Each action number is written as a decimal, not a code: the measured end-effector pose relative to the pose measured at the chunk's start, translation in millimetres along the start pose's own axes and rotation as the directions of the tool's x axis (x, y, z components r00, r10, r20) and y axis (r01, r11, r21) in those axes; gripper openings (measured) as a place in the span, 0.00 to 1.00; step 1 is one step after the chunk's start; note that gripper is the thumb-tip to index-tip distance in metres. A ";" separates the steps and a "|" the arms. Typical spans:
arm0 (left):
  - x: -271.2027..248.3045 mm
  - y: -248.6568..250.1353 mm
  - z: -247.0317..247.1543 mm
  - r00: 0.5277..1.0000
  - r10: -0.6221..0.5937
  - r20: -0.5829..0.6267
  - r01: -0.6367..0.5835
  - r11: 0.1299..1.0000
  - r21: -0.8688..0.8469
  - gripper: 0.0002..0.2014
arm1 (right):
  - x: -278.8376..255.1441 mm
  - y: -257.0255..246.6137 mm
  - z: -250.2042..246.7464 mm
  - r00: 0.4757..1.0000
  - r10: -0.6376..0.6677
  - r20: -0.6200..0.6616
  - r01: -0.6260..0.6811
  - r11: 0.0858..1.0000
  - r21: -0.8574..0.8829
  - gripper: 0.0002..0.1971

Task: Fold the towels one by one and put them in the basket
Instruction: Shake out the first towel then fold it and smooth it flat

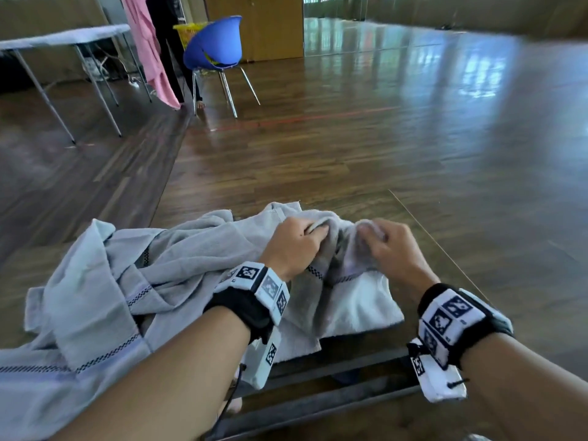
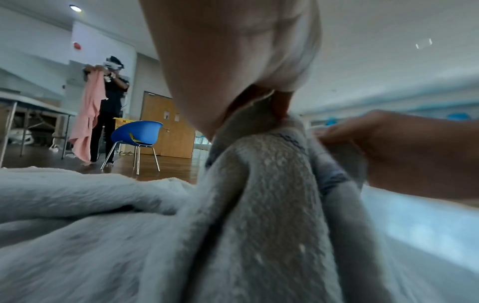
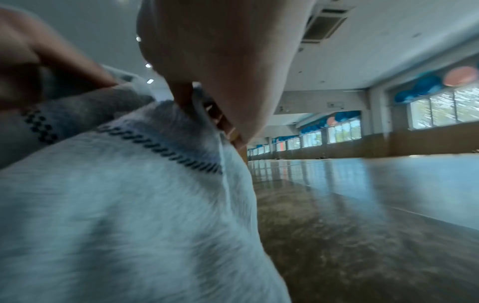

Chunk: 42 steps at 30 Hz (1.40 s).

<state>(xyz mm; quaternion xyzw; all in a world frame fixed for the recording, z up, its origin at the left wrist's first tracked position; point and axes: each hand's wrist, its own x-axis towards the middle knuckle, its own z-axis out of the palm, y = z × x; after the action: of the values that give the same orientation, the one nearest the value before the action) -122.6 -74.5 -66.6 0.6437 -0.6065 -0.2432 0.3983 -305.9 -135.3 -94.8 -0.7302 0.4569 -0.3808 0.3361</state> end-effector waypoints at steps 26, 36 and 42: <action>173.7 37.7 -43.7 0.918 0.173 -0.357 -0.031 0.928 0.370 0.12 | 205.5 -29.2 -117.6 0.971 -0.240 0.016 0.211 0.822 -0.529 0.12; 159.4 10.3 -23.6 0.953 -0.144 -0.268 0.200 0.960 0.194 0.15 | 197.3 17.0 -114.1 0.996 -0.071 -0.048 0.042 0.896 -0.442 0.16; 153.9 15.0 -23.1 0.925 0.109 -0.363 -0.020 0.970 0.242 0.14 | 187.1 29.6 -119.8 0.968 -0.247 -0.039 0.235 0.952 -0.194 0.11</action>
<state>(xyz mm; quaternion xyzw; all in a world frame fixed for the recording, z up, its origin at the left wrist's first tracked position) -90.5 -218.7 -15.3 0.7002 -0.5648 -0.0296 0.4357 -366.8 -335.8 -15.0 -0.7967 0.4086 -0.3968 0.2022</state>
